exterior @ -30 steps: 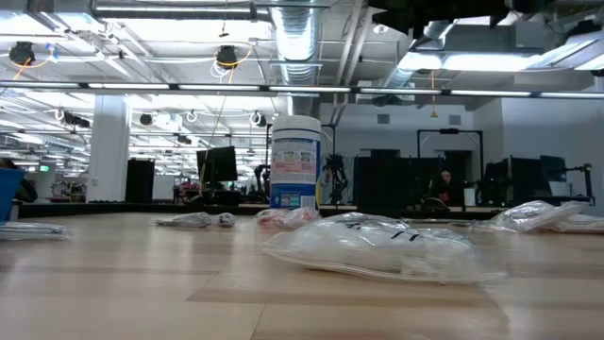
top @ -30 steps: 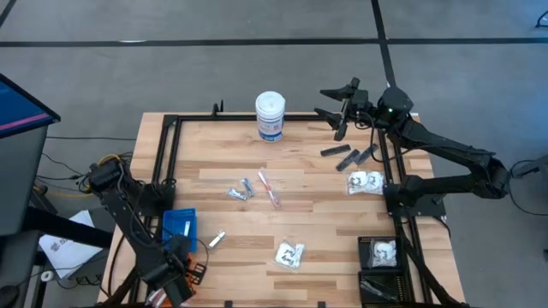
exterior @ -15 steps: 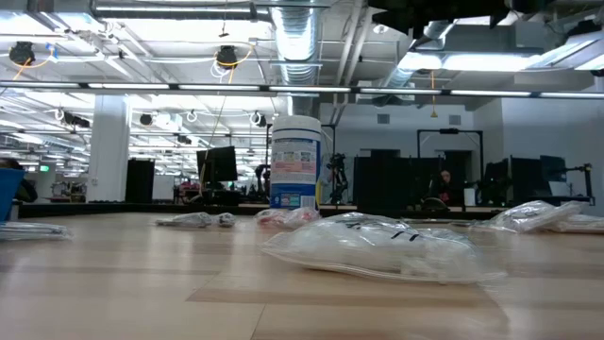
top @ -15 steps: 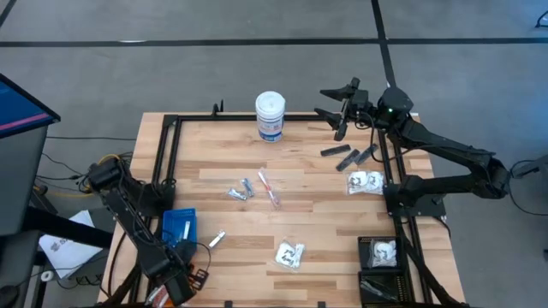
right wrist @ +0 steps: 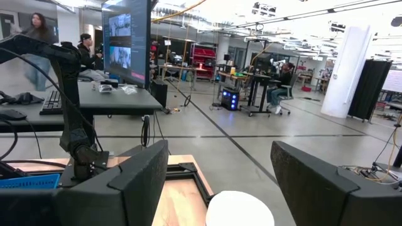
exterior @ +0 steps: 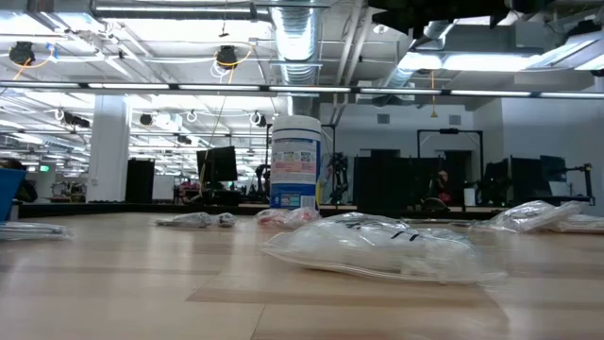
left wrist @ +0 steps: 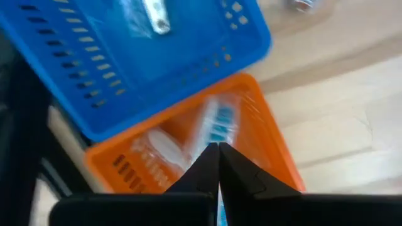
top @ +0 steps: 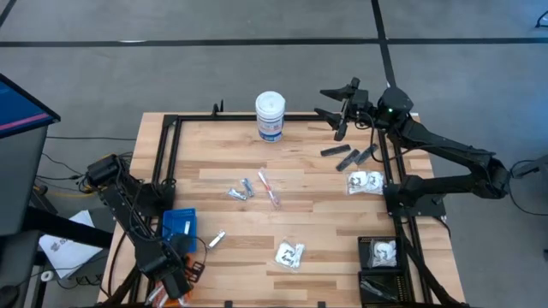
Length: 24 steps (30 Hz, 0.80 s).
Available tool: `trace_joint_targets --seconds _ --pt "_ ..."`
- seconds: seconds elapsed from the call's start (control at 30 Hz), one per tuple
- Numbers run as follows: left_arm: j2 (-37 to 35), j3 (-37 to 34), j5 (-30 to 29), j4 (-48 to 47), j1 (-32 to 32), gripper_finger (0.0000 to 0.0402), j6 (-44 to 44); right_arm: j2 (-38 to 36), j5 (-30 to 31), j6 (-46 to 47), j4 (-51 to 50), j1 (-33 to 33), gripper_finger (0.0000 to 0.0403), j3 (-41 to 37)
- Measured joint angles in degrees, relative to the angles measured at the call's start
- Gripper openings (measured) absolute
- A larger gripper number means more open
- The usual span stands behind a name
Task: Pick & Place Travel size toiletries
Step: Put the blue toothbrush into the orange bin
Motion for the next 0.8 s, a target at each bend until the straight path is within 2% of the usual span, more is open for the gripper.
trace_joint_targets --seconds 0.3,0.5,0.8 --pt "0.0 0.0 0.0 -3.4 0.0 0.0 1.0 0.0 0.0 0.0 0.0 0.0 0.0276 0.0" --pt "0.0 0.0 -0.2 -2.4 0.0 0.0 1.0 0.0 0.0 0.0 0.0 0.0 0.0276 0.0" --pt "0.0 -5.7 -0.3 7.6 0.1 0.0 1.1 0.0 0.0 0.0 0.0 0.0 0.0276 0.0"
